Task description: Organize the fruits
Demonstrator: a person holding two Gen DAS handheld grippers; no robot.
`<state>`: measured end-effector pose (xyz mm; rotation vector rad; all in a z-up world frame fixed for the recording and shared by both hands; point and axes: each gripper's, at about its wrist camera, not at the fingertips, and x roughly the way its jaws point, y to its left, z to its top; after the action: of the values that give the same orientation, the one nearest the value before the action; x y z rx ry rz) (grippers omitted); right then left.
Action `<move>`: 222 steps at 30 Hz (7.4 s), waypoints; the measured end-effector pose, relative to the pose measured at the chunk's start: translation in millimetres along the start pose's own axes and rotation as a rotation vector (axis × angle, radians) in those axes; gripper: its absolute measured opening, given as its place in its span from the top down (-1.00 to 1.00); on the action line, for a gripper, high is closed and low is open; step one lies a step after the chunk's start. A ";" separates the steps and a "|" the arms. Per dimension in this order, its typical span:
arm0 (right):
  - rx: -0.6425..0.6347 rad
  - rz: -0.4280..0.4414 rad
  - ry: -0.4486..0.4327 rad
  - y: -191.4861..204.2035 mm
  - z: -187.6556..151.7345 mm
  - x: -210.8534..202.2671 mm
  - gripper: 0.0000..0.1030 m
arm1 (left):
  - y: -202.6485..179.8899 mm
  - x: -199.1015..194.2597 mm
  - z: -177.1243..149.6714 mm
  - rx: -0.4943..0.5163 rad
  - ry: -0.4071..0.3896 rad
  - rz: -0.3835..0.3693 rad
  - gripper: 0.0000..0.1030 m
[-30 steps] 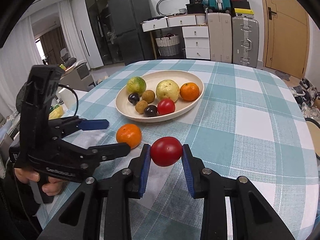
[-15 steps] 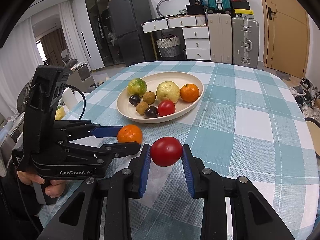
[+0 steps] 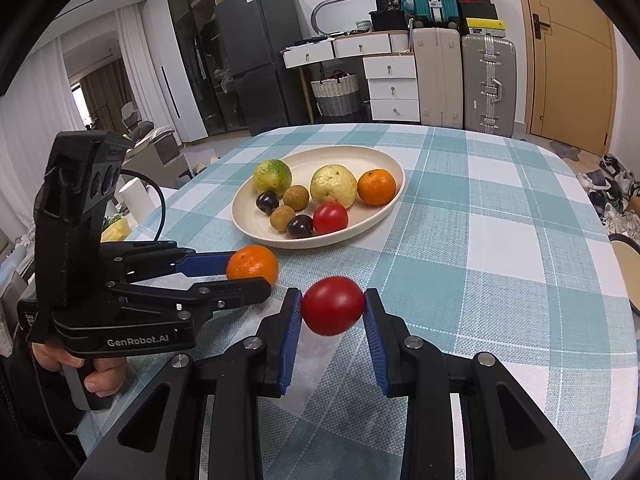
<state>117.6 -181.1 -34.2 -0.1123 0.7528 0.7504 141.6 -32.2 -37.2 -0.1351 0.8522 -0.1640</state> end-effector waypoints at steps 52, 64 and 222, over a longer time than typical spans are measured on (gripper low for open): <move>0.010 -0.090 0.122 -0.7 10.2 32.5 0.46 | 44.5 -32.7 4.9 -0.075 -0.094 0.025 0.27; 0.004 -0.054 0.013 3.4 47.9 25.9 0.46 | 48.9 -40.1 27.7 -0.056 -0.139 0.059 0.27; -0.080 -0.076 -0.332 11.3 28.8 1.4 -1.00 | 54.7 -75.6 -3.0 -0.048 -0.481 0.202 -0.99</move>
<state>127.6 -162.0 -12.1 -0.0850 0.4009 0.7046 95.3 36.2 6.5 -0.1258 0.3864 0.0792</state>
